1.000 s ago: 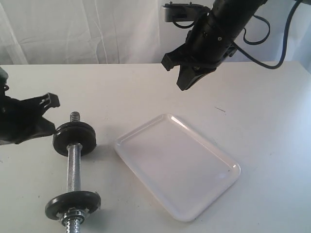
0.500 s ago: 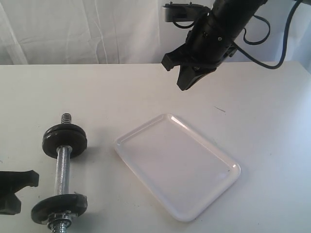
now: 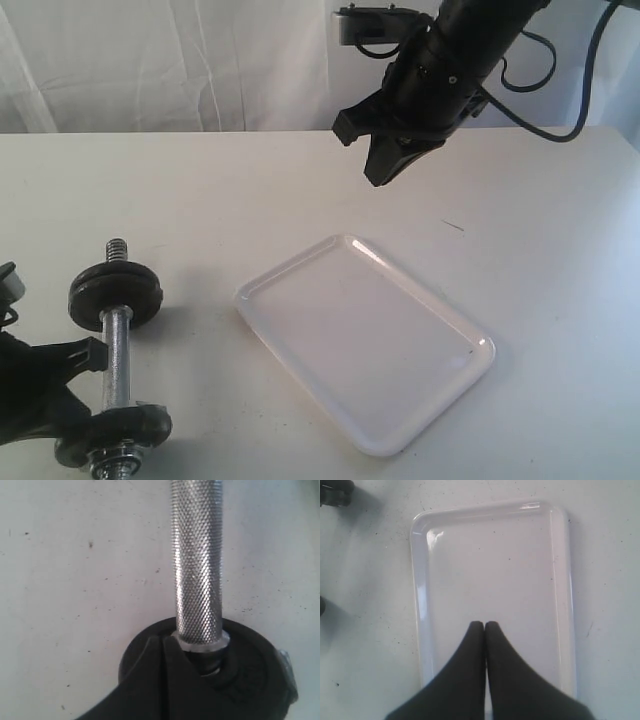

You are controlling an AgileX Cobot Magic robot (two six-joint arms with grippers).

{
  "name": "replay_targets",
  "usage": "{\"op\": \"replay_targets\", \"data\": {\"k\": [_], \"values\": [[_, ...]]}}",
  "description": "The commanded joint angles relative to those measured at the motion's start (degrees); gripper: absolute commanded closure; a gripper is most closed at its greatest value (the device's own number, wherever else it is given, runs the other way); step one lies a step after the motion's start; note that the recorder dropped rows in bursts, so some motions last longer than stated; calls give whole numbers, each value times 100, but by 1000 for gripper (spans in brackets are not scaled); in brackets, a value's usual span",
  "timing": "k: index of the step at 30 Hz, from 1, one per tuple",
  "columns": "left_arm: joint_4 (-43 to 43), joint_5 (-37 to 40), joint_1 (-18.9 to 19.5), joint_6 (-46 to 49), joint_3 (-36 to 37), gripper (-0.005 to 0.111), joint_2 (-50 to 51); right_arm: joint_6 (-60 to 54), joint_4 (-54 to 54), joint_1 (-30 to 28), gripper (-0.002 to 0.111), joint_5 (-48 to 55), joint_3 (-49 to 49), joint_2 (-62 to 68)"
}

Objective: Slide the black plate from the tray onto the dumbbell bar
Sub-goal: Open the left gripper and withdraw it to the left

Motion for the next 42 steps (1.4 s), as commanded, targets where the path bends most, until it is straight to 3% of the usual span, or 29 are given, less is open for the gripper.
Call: {"op": "replay_targets", "data": {"k": [1,30,42], "values": [[-205,52,-138,120,41,107,-31,25,-9,-20,108,1,-3,-70],[-28,-422,-151,120,41,107,-31,25,-9,-20,108,1,-3,-70],[10,-1359,-151,304,28,107,-43,15,-9,-20,108,1,-3,-70]]}}
